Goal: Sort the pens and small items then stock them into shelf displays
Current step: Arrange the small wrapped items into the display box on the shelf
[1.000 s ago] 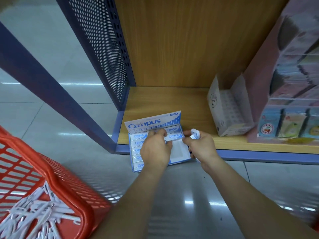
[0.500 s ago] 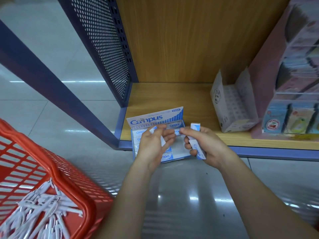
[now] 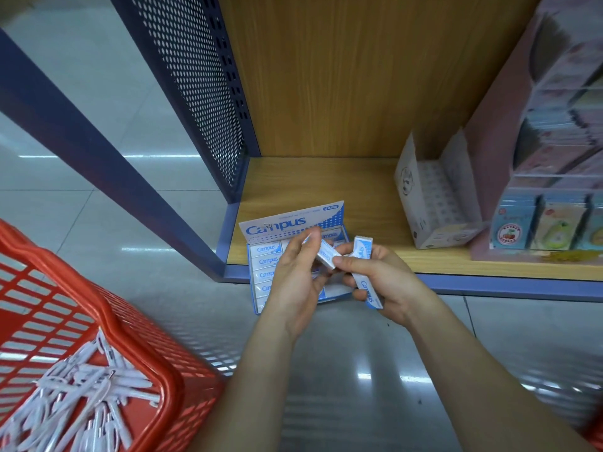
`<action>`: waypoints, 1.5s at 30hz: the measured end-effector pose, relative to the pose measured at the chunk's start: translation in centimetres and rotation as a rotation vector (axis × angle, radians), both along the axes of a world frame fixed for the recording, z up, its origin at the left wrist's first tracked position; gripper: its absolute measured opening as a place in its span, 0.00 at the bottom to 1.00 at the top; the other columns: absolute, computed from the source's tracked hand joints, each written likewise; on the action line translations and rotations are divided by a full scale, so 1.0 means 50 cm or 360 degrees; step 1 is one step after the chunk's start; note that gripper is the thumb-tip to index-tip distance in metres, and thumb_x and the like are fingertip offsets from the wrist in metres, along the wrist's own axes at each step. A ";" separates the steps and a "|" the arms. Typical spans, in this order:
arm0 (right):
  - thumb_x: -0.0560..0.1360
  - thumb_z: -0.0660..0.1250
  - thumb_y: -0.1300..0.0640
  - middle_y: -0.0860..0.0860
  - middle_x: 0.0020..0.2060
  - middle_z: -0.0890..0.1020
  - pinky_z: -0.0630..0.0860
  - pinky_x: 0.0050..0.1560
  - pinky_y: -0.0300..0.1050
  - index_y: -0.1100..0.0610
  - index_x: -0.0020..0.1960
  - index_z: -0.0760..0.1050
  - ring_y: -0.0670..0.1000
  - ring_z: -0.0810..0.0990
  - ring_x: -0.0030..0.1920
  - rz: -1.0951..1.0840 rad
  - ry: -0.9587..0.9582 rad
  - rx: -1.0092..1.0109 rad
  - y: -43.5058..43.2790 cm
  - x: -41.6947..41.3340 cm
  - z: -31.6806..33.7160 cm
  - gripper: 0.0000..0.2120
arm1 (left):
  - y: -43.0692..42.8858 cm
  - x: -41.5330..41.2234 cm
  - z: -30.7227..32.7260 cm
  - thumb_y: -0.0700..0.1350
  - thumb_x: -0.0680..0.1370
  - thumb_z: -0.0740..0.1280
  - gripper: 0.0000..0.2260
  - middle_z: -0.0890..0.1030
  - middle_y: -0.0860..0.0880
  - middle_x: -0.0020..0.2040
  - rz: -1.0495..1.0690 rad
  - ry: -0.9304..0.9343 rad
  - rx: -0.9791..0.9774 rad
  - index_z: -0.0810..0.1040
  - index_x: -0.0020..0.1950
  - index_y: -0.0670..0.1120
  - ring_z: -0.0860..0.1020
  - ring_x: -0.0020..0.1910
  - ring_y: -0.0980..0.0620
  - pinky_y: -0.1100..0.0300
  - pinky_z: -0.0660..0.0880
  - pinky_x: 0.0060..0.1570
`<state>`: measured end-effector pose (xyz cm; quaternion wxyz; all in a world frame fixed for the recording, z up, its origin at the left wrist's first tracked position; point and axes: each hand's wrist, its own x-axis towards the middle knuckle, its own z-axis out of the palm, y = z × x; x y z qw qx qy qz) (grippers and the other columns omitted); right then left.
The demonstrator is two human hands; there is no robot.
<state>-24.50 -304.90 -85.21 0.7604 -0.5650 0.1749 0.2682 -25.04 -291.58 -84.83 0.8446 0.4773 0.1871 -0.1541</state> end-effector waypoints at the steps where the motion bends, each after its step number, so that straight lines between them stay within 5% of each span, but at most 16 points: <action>1: 0.74 0.69 0.65 0.54 0.36 0.81 0.62 0.22 0.35 0.59 0.49 0.77 0.46 0.69 0.27 -0.0036 0.0001 0.0012 -0.003 0.000 0.000 0.05 | 0.005 -0.002 0.001 0.44 0.80 0.63 0.06 0.83 0.48 0.43 -0.0010 -0.0029 0.0062 0.77 0.52 0.44 0.82 0.46 0.52 0.57 0.79 0.48; 6: 0.75 0.70 0.59 0.53 0.35 0.82 0.63 0.23 0.36 0.58 0.49 0.78 0.46 0.69 0.28 -0.0042 0.0013 -0.0222 -0.010 0.006 -0.003 0.05 | 0.009 -0.013 -0.013 0.40 0.76 0.69 0.04 0.83 0.48 0.39 0.0074 -0.0173 0.0598 0.82 0.47 0.47 0.81 0.38 0.54 0.58 0.78 0.42; 12: 0.71 0.73 0.46 0.53 0.35 0.81 0.62 0.24 0.36 0.57 0.46 0.82 0.45 0.70 0.28 0.0136 0.0028 -0.0328 -0.012 0.012 0.006 0.13 | -0.002 -0.029 -0.058 0.41 0.72 0.72 0.12 0.75 0.55 0.42 0.0009 -0.0805 0.1841 0.84 0.53 0.54 0.74 0.37 0.55 0.63 0.71 0.41; 15: 0.73 0.72 0.54 0.55 0.36 0.81 0.62 0.23 0.36 0.58 0.47 0.81 0.45 0.70 0.27 0.0158 0.0032 -0.0332 -0.018 0.007 0.003 0.07 | -0.003 -0.032 -0.062 0.38 0.70 0.74 0.15 0.72 0.56 0.44 -0.0045 -0.0783 0.1720 0.84 0.52 0.55 0.74 0.41 0.54 0.63 0.72 0.43; 18: 0.74 0.71 0.62 0.52 0.32 0.79 0.62 0.23 0.37 0.58 0.44 0.79 0.46 0.69 0.27 0.0071 0.0038 -0.0377 -0.027 0.009 0.001 0.01 | 0.018 -0.027 -0.060 0.34 0.69 0.73 0.21 0.74 0.56 0.51 -0.0071 -0.0480 0.1338 0.80 0.55 0.56 0.74 0.44 0.63 0.69 0.73 0.46; 20: 0.74 0.70 0.64 0.50 0.29 0.79 0.61 0.24 0.38 0.58 0.42 0.78 0.47 0.68 0.27 0.0077 -0.0014 -0.0404 -0.032 0.011 0.004 0.03 | 0.031 -0.023 -0.054 0.33 0.70 0.72 0.21 0.79 0.54 0.53 -0.0071 -0.0259 0.1032 0.80 0.58 0.52 0.77 0.45 0.60 0.64 0.76 0.48; 23: 0.74 0.69 0.65 0.49 0.28 0.79 0.61 0.25 0.39 0.58 0.44 0.77 0.47 0.68 0.27 0.0140 -0.0072 -0.0429 -0.033 0.013 0.006 0.04 | 0.040 -0.023 -0.043 0.33 0.71 0.72 0.18 0.84 0.52 0.44 -0.0159 -0.0177 0.0813 0.80 0.58 0.47 0.80 0.40 0.58 0.62 0.77 0.48; 27: 0.73 0.70 0.63 0.56 0.34 0.77 0.62 0.25 0.39 0.61 0.45 0.79 0.48 0.68 0.29 -0.0095 -0.0023 -0.0525 -0.031 0.018 -0.009 0.01 | 0.035 -0.006 -0.049 0.37 0.68 0.76 0.14 0.80 0.53 0.39 -0.0160 -0.0239 0.1188 0.82 0.53 0.46 0.77 0.34 0.63 0.67 0.77 0.43; 30: 0.74 0.67 0.64 0.55 0.33 0.77 0.61 0.24 0.38 0.58 0.40 0.76 0.48 0.67 0.28 -0.0344 0.0045 -0.0605 -0.034 0.021 -0.019 0.05 | 0.024 0.011 -0.074 0.46 0.69 0.77 0.14 0.78 0.55 0.42 -0.0195 -0.0446 0.1838 0.83 0.53 0.50 0.76 0.46 0.56 0.65 0.72 0.50; 33: 0.74 0.67 0.64 0.54 0.33 0.74 0.61 0.25 0.39 0.58 0.40 0.74 0.48 0.68 0.28 -0.0395 0.0104 -0.0613 -0.040 0.017 -0.025 0.05 | 0.011 0.016 -0.100 0.52 0.70 0.75 0.15 0.76 0.52 0.49 -0.0323 -0.0603 0.2160 0.83 0.55 0.51 0.69 0.55 0.51 0.65 0.67 0.53; 40: 0.76 0.64 0.64 0.53 0.32 0.77 0.63 0.25 0.38 0.59 0.48 0.76 0.48 0.70 0.29 -0.0354 0.0262 -0.0303 -0.035 0.009 -0.031 0.03 | 0.002 0.022 -0.116 0.51 0.70 0.73 0.14 0.72 0.51 0.51 -0.0363 -0.0548 0.2428 0.79 0.55 0.53 0.69 0.56 0.50 0.54 0.73 0.48; 45: 0.74 0.64 0.69 0.55 0.34 0.77 0.65 0.24 0.38 0.62 0.57 0.75 0.48 0.72 0.29 -0.0333 0.0272 -0.0140 -0.042 0.009 -0.033 0.13 | -0.003 0.029 -0.104 0.50 0.72 0.70 0.11 0.71 0.51 0.52 -0.0473 -0.0496 0.2524 0.77 0.54 0.55 0.70 0.56 0.50 0.56 0.73 0.42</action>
